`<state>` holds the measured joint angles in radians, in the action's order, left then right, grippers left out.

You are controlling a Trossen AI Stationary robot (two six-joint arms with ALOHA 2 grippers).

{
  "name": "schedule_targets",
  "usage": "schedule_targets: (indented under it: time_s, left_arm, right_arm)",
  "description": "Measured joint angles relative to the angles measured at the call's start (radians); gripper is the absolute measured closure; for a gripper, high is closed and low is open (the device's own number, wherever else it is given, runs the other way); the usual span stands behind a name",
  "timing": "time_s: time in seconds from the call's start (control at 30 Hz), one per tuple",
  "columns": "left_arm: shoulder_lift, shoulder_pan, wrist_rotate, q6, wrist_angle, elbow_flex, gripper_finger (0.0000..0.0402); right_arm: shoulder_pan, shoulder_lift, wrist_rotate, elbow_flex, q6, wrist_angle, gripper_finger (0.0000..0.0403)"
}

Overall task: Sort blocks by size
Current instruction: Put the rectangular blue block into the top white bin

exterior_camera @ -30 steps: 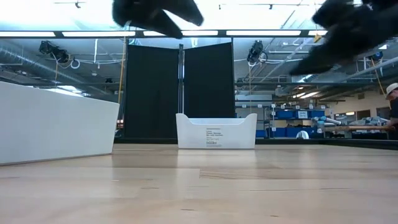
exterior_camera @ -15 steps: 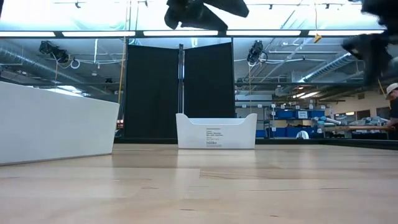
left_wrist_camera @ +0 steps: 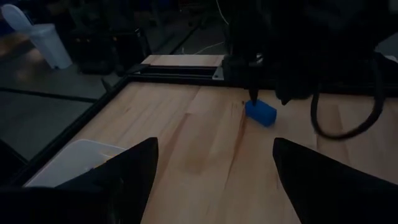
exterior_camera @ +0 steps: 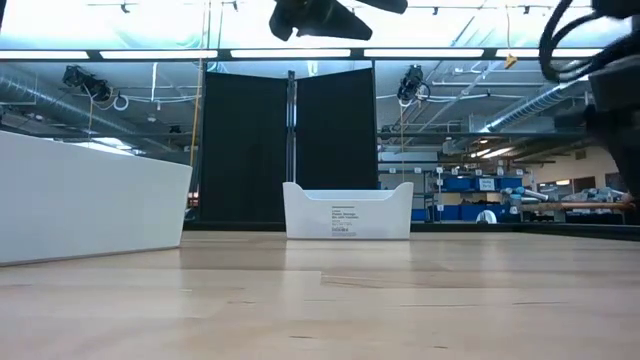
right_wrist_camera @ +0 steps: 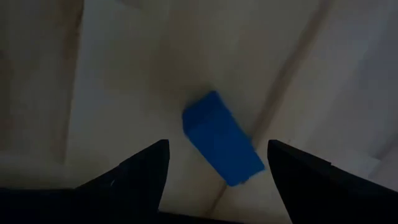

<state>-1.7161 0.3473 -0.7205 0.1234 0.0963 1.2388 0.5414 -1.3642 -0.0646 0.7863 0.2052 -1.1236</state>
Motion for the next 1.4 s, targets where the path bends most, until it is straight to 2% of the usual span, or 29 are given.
schedule_targets:
  time_s: [0.2, 0.5, 0.63, 0.83, 1.1, 1.23, 1.4]
  left_arm:
    - [0.000, 0.000, -0.002, -0.016, 0.015, 0.000, 0.0077]
    - [0.000, 0.000, -0.011, -0.015, 0.010, 0.000, 0.0077]
    - [0.000, 0.000, -0.015, 0.026, 0.000, 0.000, 0.0080]
    - [0.000, 0.000, -0.014, 0.043, -0.027, 0.000, 0.0107]
    - [0.000, 0.000, -0.008, 0.043, -0.060, 0.000, 0.0157]
    - [0.004, 0.002, -0.013, 0.045, -0.074, 0.000, 0.0171]
    - [0.059, 0.026, -0.196, 0.072, -0.161, 0.000, 0.0174]
  right_arm:
    - [-0.035, -0.112, 0.021, -0.001, -0.133, -0.006, 0.0121]
    - [-0.054, -0.254, 0.022, -0.001, -0.182, 0.082, 0.0125]
    - [-0.061, -0.290, 0.030, 0.003, -0.169, 0.094, 0.0159]
    - [-0.065, -0.276, 0.053, -0.001, -0.127, 0.089, 0.0260]
    - [-0.066, -0.261, 0.027, -0.003, -0.103, 0.080, 0.0261]
    - [-0.067, -0.261, -0.015, 0.041, -0.103, 0.077, 0.0261]
    - [-0.092, -0.253, -0.091, 0.146, -0.148, 0.131, 0.0261]
